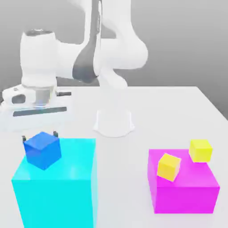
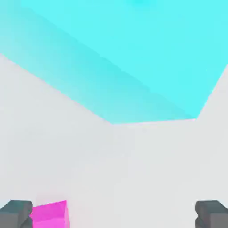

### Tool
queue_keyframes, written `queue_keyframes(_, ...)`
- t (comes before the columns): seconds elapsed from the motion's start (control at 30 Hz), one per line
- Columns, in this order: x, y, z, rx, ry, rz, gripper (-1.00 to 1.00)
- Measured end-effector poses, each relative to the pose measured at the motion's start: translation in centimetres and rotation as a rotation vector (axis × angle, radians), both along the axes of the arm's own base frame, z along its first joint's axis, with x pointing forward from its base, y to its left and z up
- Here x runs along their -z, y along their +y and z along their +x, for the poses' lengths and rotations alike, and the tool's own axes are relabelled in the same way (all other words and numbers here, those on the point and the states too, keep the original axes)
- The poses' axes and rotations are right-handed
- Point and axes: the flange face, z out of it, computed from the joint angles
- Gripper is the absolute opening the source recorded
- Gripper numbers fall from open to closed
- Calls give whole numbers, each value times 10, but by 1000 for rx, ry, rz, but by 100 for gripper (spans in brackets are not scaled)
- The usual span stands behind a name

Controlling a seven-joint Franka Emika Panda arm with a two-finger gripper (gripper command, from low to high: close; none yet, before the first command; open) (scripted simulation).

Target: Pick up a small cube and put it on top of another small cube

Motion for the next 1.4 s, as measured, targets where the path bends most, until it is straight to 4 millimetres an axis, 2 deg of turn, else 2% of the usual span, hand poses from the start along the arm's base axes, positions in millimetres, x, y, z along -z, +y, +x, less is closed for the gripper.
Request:
queue_keyframes(0.1,34,0,-33,-60,53,43,0)
queue_keyframes(0.13,40,0,-37,-68,62,47,0)
queue_keyframes(0.63,104,-2,-41,-76,72,47,0)
queue_keyframes(0.67,108,-1,-42,-77,70,51,-100)
queue_keyframes(0.9,109,0,-42,-77,70,54,-100)
queue_keyframes(1.2,74,-5,-38,-74,81,37,-100)
queue_keyframes(1.4,51,-3,-43,-68,75,50,-100)
